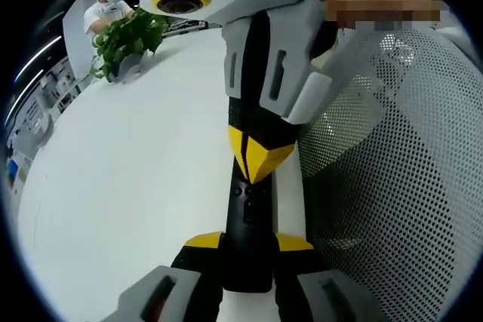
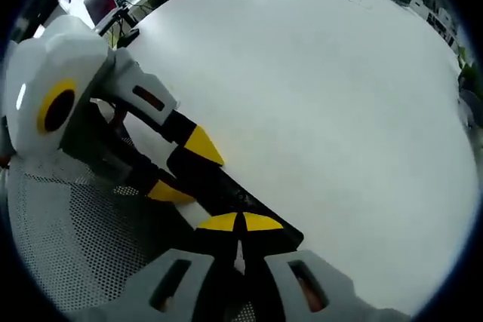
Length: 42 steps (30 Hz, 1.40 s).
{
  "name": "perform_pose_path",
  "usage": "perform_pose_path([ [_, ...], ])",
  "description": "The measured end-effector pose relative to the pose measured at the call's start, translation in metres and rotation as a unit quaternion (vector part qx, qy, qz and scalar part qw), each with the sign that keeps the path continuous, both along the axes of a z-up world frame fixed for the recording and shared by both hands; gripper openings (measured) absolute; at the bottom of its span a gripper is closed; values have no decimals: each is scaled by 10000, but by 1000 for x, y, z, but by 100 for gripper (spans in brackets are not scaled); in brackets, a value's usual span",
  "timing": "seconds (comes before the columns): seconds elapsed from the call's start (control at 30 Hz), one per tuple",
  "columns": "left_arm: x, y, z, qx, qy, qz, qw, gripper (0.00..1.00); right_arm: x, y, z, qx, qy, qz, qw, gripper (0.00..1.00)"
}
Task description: Press the specified remote control buttons in sequence, fully releasing each button before pressing the next.
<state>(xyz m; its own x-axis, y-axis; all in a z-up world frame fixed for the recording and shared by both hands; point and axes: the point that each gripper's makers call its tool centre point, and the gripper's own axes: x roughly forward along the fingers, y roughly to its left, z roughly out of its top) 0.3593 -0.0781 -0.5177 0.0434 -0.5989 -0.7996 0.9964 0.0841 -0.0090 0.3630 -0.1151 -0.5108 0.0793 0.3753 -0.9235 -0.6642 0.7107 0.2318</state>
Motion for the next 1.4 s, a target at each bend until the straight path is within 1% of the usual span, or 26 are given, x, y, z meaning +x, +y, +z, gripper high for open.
perform_pose_path([
  [0.2,0,0,0,0,-5,-9,10000,24,0,0,0,30,-13,-52,10000,0],
  [0.5,0,0,0,16,-8,4,10000,24,0,0,1,54,83,-164,9998,0],
  [1.17,0,0,0,40,-16,-2,10000,24,0,0,0,-37,-43,18,10000,0],
  [1.27,0,0,0,25,-19,-9,10000,24,1,0,0,3,42,-74,10000,0],
  [1.4,0,-1,0,69,-46,-36,10000,24,0,-1,0,42,40,-136,9999,0],
])
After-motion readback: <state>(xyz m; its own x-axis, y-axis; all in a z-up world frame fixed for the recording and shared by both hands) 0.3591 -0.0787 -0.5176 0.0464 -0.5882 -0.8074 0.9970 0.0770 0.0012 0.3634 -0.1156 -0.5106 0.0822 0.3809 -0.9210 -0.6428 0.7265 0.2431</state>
